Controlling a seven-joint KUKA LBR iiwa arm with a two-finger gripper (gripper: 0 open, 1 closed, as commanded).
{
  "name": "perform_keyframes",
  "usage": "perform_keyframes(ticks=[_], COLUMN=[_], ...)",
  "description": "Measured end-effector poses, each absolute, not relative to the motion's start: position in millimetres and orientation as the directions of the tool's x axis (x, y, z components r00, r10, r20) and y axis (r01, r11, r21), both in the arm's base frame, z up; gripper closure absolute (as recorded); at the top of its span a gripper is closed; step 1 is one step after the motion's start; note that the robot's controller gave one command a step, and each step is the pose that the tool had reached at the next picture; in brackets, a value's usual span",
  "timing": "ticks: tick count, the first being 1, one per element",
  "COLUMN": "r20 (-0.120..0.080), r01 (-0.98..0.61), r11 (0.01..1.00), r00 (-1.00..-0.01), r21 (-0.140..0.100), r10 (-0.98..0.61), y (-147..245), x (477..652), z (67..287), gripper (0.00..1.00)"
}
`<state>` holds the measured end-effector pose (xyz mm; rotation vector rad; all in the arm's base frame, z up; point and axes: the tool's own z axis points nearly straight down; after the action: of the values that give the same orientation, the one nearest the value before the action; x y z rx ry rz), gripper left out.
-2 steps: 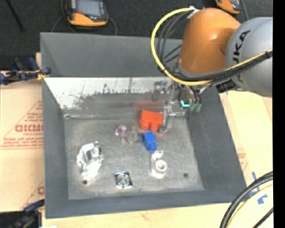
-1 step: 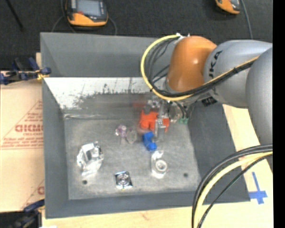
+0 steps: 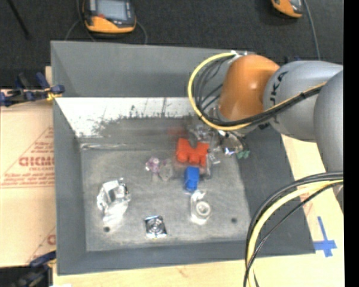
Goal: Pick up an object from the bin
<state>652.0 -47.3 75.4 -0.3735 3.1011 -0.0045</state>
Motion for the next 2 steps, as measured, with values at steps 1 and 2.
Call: perform_keyframes(ticks=[1,2], r20=[-0.011,-0.007], r01=[-0.327,-0.326], r11=[0.945,0.945], r00=[-0.945,-0.945], r21=[-0.003,-0.002], r10=[-0.327,-0.326], y=[-40.1,-40.4], x=[598.1,597.3], z=[74.0,71.5], gripper=[0.0,1.0])
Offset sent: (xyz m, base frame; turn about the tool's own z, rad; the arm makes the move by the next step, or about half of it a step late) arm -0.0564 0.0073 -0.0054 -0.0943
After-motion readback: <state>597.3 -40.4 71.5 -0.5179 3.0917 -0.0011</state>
